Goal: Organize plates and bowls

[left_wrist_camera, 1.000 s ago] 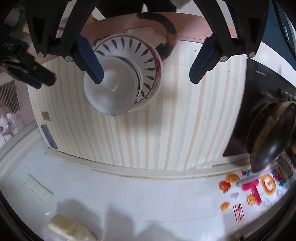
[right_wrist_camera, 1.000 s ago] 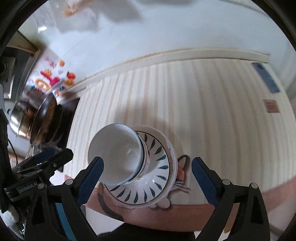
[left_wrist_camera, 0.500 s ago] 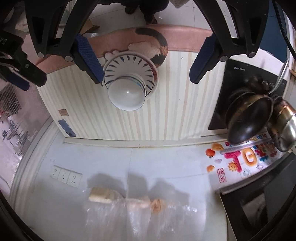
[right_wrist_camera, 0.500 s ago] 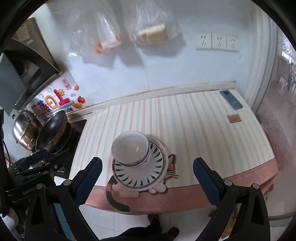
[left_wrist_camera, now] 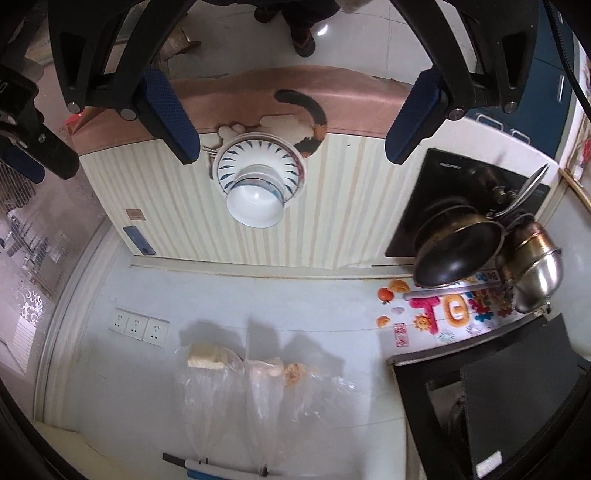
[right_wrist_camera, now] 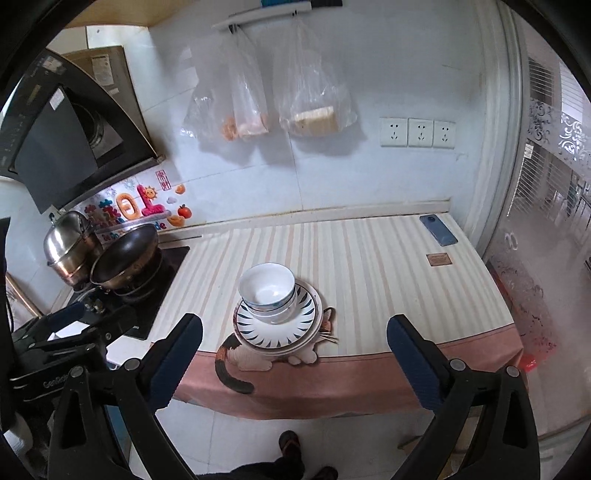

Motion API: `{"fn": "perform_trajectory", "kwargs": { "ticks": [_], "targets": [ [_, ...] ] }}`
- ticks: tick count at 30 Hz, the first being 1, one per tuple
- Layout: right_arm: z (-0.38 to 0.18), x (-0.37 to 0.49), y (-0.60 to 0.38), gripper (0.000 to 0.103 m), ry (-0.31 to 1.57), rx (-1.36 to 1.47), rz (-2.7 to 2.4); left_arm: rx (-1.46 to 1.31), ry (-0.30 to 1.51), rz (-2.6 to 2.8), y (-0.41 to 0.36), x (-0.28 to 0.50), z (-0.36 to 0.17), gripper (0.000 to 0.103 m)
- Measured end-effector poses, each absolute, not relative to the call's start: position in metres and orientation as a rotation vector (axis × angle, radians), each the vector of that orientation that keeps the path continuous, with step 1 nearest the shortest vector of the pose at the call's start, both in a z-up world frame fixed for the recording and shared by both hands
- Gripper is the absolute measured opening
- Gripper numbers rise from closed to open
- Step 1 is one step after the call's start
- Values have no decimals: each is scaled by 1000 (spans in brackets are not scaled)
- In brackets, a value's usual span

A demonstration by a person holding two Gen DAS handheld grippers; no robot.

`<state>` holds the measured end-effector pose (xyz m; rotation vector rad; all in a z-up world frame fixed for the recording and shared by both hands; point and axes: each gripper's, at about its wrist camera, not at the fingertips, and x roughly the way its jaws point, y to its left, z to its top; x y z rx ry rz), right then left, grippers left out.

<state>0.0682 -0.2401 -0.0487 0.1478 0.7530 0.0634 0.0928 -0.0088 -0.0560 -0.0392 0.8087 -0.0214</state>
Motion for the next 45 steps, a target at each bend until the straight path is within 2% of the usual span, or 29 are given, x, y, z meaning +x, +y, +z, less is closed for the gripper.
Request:
{"fn": "perform_trajectory", "kwargs": {
  "ticks": [45],
  "targets": [
    [-42, 37, -240, 103, 713, 95, 65, -15, 734, 31, -19, 48, -40, 103]
  ]
}}
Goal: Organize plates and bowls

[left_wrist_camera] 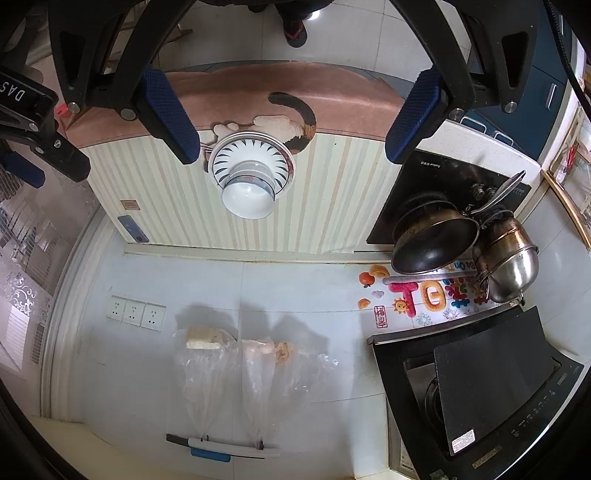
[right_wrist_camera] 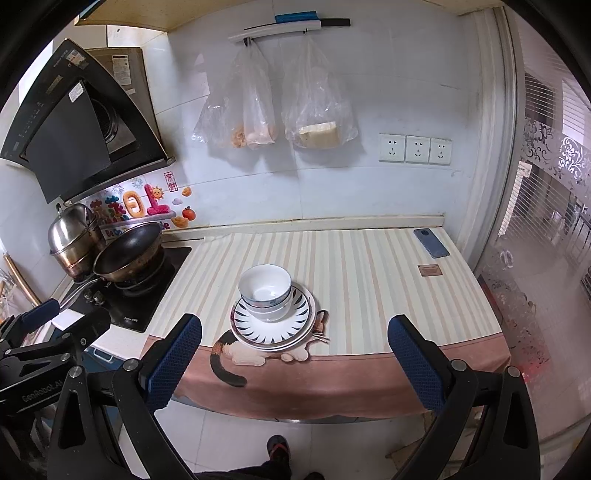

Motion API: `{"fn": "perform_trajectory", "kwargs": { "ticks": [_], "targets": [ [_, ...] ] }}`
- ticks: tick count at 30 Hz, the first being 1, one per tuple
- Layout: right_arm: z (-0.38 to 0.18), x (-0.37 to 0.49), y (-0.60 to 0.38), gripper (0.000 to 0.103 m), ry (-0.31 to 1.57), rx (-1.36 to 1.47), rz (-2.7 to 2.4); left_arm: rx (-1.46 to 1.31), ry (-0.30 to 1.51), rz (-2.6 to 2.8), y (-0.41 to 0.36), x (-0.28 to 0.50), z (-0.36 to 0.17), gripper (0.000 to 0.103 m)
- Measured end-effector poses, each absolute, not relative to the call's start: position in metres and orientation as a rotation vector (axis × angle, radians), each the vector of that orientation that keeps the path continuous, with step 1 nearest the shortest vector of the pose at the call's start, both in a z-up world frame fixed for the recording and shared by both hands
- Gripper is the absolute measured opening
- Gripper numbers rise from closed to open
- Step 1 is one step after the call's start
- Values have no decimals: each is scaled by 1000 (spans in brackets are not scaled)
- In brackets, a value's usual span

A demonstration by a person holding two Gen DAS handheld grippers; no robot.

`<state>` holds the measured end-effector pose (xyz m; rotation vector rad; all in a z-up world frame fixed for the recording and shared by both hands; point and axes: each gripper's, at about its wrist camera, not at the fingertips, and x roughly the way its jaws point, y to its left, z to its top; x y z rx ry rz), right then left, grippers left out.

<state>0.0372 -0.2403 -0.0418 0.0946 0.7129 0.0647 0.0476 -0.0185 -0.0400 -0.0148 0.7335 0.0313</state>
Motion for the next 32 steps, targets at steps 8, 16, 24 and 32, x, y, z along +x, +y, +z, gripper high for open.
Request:
{"fn": "perform_trajectory", "kwargs": {
  "ticks": [8, 16, 24, 32],
  "targets": [
    [-42, 37, -243, 103, 704, 96, 61, -6, 728, 34, -29, 49, -37, 103],
    [-44, 39, -250, 103, 715, 102, 70, -6, 722, 45, -33, 50, -37, 103],
    [-44, 41, -254, 103, 714, 103, 70, -5, 720, 49, -36, 50, -36, 103],
    [-46, 43, -257, 103, 718, 103, 83, -5, 721, 47, -37, 50, -36, 103]
  ]
}}
